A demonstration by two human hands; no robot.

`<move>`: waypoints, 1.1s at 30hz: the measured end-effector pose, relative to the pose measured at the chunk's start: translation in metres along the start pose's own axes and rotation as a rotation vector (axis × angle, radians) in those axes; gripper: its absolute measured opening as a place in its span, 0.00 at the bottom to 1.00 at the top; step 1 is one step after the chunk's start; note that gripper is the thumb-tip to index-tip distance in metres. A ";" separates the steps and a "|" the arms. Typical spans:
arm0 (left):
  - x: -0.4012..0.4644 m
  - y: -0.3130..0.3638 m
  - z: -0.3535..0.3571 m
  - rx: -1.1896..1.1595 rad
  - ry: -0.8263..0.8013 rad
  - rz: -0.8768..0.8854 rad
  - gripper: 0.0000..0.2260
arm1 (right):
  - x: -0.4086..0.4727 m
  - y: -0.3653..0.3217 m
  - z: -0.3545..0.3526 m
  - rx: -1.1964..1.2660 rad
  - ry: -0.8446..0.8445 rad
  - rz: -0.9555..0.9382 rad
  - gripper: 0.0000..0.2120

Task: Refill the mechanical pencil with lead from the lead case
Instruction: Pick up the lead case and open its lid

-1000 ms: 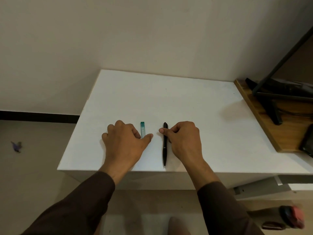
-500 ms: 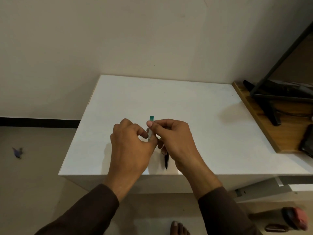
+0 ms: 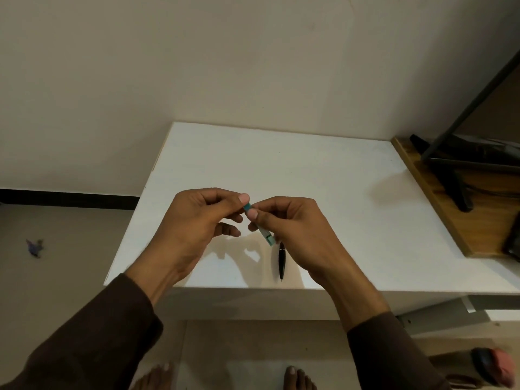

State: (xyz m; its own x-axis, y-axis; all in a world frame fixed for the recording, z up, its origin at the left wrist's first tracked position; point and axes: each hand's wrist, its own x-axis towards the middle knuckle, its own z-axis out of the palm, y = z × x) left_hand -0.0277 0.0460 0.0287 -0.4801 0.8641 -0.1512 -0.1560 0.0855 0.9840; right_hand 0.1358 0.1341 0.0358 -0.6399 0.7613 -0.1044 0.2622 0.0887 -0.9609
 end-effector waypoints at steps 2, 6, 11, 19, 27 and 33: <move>0.002 0.000 -0.002 0.008 -0.032 0.002 0.06 | 0.000 0.000 0.000 -0.003 -0.011 -0.006 0.06; 0.005 0.002 -0.008 -0.065 0.078 -0.003 0.06 | -0.001 -0.001 -0.002 -0.013 -0.005 -0.003 0.05; 0.005 -0.009 -0.021 0.477 0.159 0.074 0.05 | 0.000 0.002 -0.004 -0.018 0.067 -0.001 0.05; 0.003 -0.027 -0.006 0.748 0.214 0.060 0.06 | 0.001 0.008 -0.005 -0.093 0.108 0.010 0.07; 0.000 -0.015 -0.003 0.249 0.143 -0.042 0.07 | 0.001 -0.002 -0.005 -0.082 0.145 -0.056 0.02; -0.005 -0.004 0.001 -0.275 -0.180 -0.252 0.12 | -0.003 -0.007 -0.001 -0.197 0.147 -0.121 0.02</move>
State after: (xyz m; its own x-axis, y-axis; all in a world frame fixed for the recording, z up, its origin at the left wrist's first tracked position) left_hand -0.0240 0.0414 0.0253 -0.2427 0.9081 -0.3411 -0.4855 0.1908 0.8532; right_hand 0.1365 0.1317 0.0432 -0.5672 0.8213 0.0605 0.3350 0.2972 -0.8941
